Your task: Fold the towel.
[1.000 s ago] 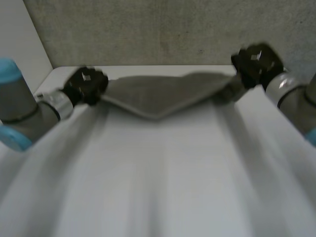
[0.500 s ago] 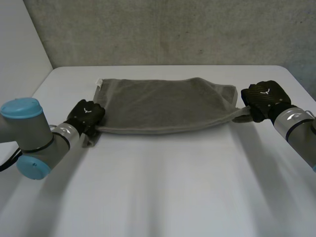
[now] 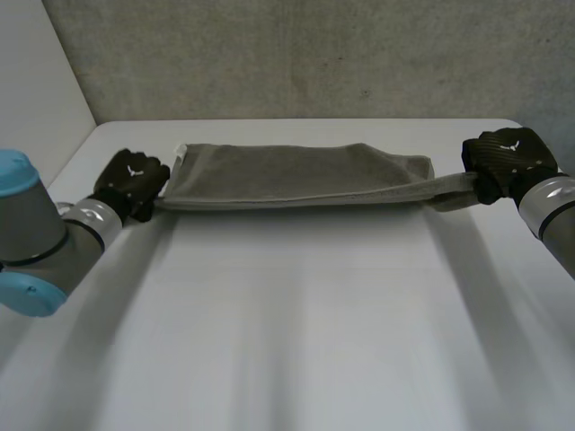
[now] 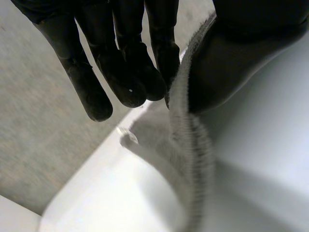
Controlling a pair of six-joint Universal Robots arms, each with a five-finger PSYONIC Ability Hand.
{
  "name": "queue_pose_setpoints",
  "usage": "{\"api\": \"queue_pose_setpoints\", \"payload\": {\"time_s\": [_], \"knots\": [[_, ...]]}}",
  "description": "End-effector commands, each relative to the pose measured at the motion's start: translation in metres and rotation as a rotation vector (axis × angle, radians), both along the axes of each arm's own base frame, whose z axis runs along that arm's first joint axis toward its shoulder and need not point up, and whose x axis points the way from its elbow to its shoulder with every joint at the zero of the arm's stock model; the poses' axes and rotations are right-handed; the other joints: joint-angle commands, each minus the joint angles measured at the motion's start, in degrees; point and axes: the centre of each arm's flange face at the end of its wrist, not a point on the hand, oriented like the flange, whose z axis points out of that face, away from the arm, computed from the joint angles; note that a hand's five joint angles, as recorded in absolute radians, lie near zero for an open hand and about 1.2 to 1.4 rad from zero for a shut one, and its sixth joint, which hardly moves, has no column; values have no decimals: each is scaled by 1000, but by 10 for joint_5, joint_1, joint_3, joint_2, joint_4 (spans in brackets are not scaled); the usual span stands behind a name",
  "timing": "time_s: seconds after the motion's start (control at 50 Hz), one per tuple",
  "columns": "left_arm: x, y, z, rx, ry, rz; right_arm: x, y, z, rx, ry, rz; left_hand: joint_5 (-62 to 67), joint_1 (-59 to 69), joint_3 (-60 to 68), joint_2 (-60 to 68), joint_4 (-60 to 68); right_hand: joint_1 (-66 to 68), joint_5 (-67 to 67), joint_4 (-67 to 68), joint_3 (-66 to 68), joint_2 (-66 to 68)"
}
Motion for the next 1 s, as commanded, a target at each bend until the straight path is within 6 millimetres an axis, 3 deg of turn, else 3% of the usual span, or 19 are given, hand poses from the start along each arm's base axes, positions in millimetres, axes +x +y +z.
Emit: {"api": "queue_pose_setpoints", "payload": {"time_s": [0.02,0.16,0.32,0.42,0.6,0.7,0.74,0.82,0.84,0.86,0.9,0.96,1.0], "knots": [[-3,14,32,-68,14,-60,0,7,15,20,-18,5,73,80,32,30,26,40,36,34,37,42],[5,23,37,-31,8,-73,-4,11,22,33,-11,1,73,80,32,30,26,40,36,34,37,42],[25,49,41,62,9,-74,-14,35,15,145,54,38,73,80,32,30,26,40,36,34,37,42],[35,78,63,21,27,-125,-32,51,30,135,114,60,73,80,32,30,26,40,36,34,37,42],[43,97,102,-95,30,-124,-50,61,64,111,122,86,73,80,32,30,26,40,36,34,37,42],[44,88,95,-78,31,-126,-51,52,73,73,128,106,73,80,32,30,26,40,36,34,37,42],[45,66,73,-4,31,-119,-51,37,60,106,126,113,73,80,32,30,26,40,36,34,37,42],[41,42,54,47,34,-123,-46,14,44,142,146,119,73,80,32,30,26,40,36,34,37,42],[39,30,46,65,34,-127,-38,6,39,146,172,120,73,80,32,30,26,40,36,34,37,42],[39,30,45,65,34,-127,-38,6,38,147,172,120,73,80,32,30,26,40,36,34,37,42],[26,9,31,77,31,-155,-18,-9,24,148,235,110,73,80,32,30,26,40,36,34,37,42],[19,-1,25,75,30,-164,-1,-24,9,144,289,88,73,80,32,30,26,40,36,34,37,42],[12,-22,18,53,25,-158,4,-31,5,141,302,72,73,80,32,30,26,40,36,34,37,42]]}}
